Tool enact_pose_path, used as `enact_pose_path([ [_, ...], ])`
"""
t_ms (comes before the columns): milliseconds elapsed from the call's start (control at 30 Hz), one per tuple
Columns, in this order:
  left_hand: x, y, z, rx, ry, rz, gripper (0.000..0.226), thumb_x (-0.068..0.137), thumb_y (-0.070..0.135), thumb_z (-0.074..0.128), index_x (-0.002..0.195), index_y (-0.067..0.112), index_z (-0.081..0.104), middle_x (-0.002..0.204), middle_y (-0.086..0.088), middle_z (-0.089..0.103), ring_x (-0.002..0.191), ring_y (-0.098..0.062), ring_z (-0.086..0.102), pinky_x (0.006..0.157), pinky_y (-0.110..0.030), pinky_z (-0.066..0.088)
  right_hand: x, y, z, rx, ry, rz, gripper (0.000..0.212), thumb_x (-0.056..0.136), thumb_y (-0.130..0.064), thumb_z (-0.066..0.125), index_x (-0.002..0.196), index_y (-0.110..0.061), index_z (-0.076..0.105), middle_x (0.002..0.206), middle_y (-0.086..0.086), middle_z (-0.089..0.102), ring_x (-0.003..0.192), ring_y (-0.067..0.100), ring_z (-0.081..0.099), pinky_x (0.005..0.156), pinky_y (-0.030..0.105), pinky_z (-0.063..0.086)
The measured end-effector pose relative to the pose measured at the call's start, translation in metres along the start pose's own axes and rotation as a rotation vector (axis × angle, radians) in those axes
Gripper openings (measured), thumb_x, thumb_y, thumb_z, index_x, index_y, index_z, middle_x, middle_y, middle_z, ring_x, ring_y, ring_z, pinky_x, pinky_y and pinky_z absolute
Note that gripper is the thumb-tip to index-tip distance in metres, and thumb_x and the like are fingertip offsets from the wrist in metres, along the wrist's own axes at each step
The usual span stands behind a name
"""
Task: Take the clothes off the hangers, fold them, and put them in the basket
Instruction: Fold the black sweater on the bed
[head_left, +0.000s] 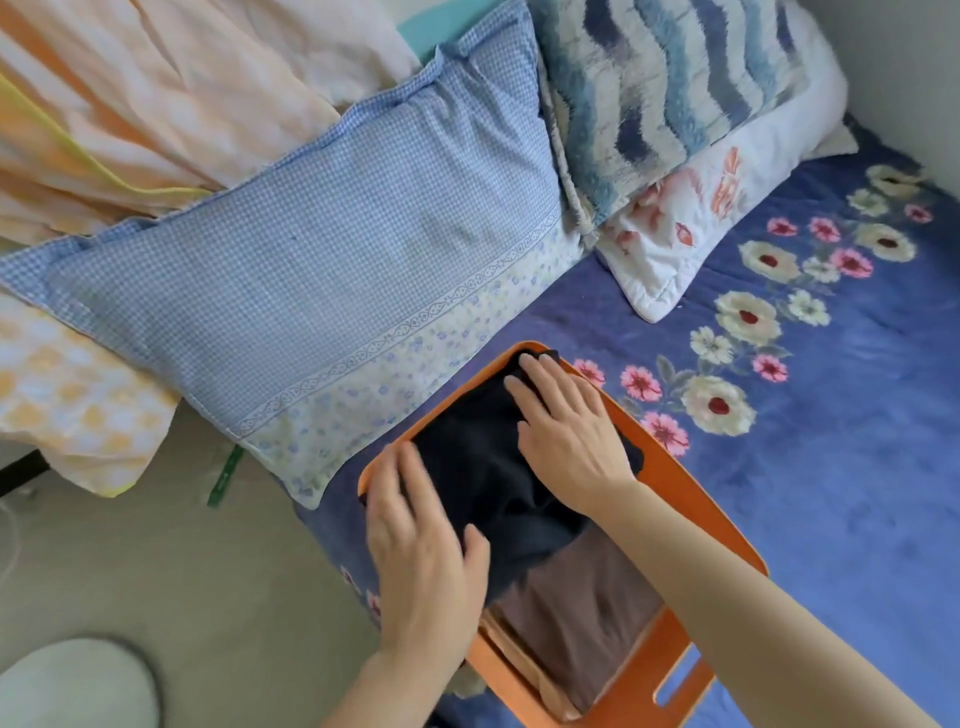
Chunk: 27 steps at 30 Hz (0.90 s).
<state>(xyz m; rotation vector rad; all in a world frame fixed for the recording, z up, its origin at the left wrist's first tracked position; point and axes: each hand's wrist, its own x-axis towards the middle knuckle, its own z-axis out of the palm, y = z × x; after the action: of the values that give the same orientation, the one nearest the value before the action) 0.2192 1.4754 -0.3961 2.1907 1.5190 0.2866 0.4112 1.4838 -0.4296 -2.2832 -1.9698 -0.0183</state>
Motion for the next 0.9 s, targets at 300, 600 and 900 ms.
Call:
enact_pose_path([
  [300,0.039,-0.019,0.053,0.451,-0.677,-0.004,0.14,0.067,0.088,0.048,0.136,0.008,-0.044,0.139,-0.025,-0.049,0.134,-0.042,-0.041,0.116,-0.053,-0.013,0.012,0.018,0.052,-0.081,-0.466,-0.064,0.067,0.096,-0.051,0.014,0.156,-0.021,0.014,0.162,0.0,0.015,0.15,0.015,0.004,0.119,0.037,-0.01],
  [600,0.046,-0.021,0.076,0.511,-0.769,-0.066,0.143,0.068,0.083,0.056,0.129,0.009,-0.049,0.134,-0.028,-0.053,0.129,-0.044,-0.045,0.111,-0.054,-0.02,0.017,0.019,0.074,-0.048,-0.5,-0.054,0.066,0.101,-0.052,0.018,0.155,-0.024,-0.008,0.164,-0.003,-0.006,0.148,0.01,-0.016,0.116,0.036,-0.02],
  [900,0.047,-0.023,0.078,0.564,-0.839,-0.074,0.146,0.064,0.085,0.057,0.126,0.008,-0.051,0.133,-0.029,-0.053,0.125,-0.043,-0.048,0.112,-0.054,-0.019,-0.004,-0.006,0.05,0.039,-0.487,0.059,0.062,0.103,-0.038,0.027,0.157,-0.02,0.002,0.164,0.001,-0.002,0.15,0.018,-0.01,0.119,0.037,-0.013],
])
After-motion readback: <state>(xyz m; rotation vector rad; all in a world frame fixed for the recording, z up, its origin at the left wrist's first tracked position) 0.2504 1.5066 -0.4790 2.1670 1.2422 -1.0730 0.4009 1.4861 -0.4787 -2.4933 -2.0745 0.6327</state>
